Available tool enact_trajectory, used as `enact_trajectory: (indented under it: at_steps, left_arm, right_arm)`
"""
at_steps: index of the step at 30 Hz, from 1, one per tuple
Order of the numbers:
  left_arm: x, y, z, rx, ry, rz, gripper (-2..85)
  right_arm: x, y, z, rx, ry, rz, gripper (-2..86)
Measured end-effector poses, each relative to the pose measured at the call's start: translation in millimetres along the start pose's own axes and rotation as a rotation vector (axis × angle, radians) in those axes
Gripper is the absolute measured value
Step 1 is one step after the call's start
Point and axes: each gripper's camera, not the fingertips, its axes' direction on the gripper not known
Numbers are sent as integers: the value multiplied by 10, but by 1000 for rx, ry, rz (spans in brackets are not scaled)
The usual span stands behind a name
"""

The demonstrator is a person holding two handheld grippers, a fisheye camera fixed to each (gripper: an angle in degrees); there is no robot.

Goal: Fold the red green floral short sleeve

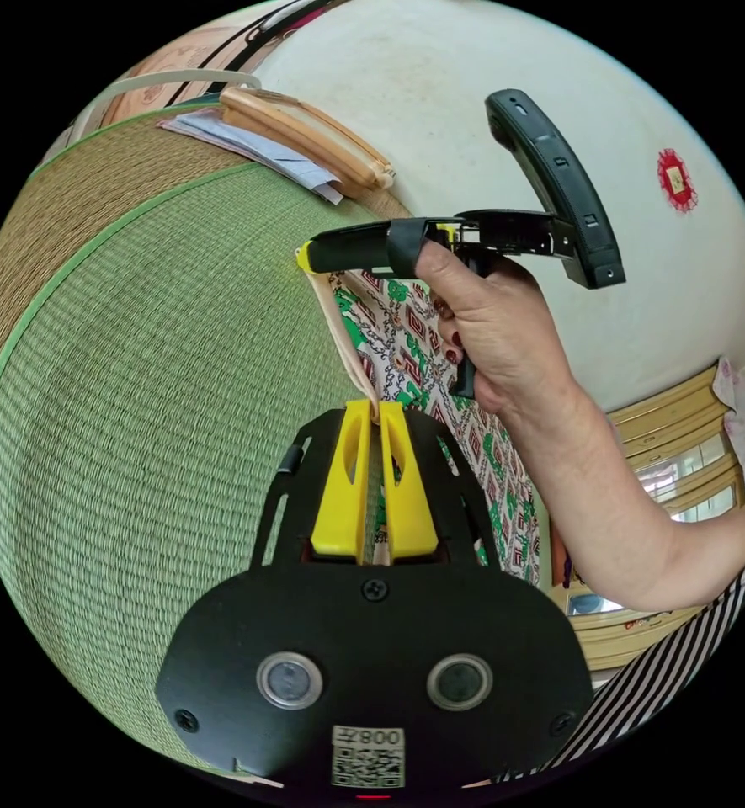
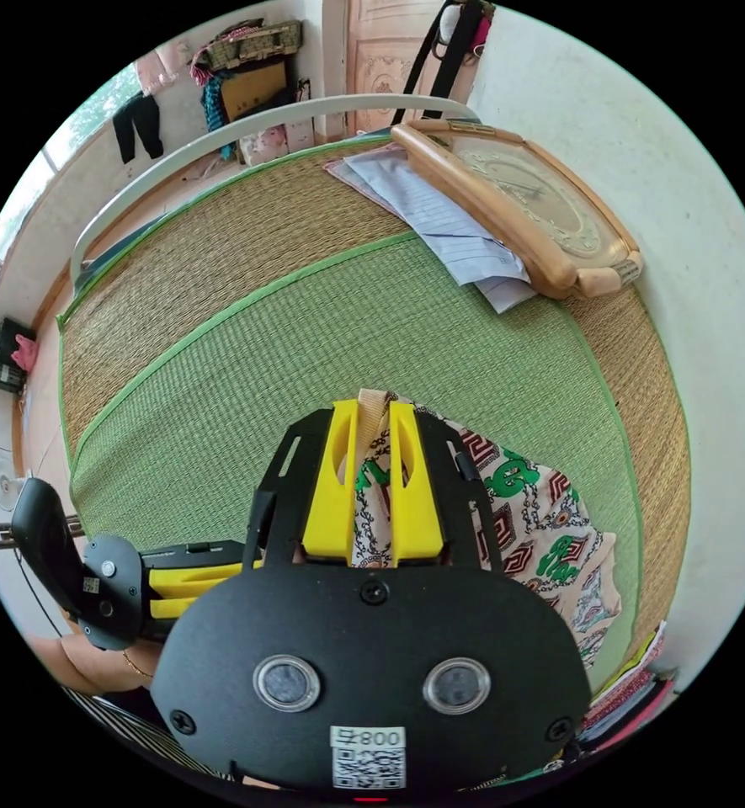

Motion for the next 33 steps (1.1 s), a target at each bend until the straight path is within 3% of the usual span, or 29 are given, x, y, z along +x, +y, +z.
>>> enact_trajectory:
  at_steps: [4, 11, 20, 27, 33]
  left_arm:
    - [94, 37, -100, -3, -32, 18, 19]
    - [324, 73, -290, 20, -100, 80, 18]
    - [1068, 62, -324, -30, -170, 368, 18]
    - [1433, 165, 88, -202, -197, 468, 19]
    - [1526, 197, 320, -275, -169, 452, 23]
  right_arm:
    - [101, 5, 26, 3, -1, 7, 30]
    - [777, 213, -230, 106, -243, 98, 19]
    - [2056, 1266, -694, 288, -487, 254, 18]
    - [2823, 2186, -245, 246, -635, 463, 20]
    - [3107, 2424, 98, 161, -684, 512, 23]
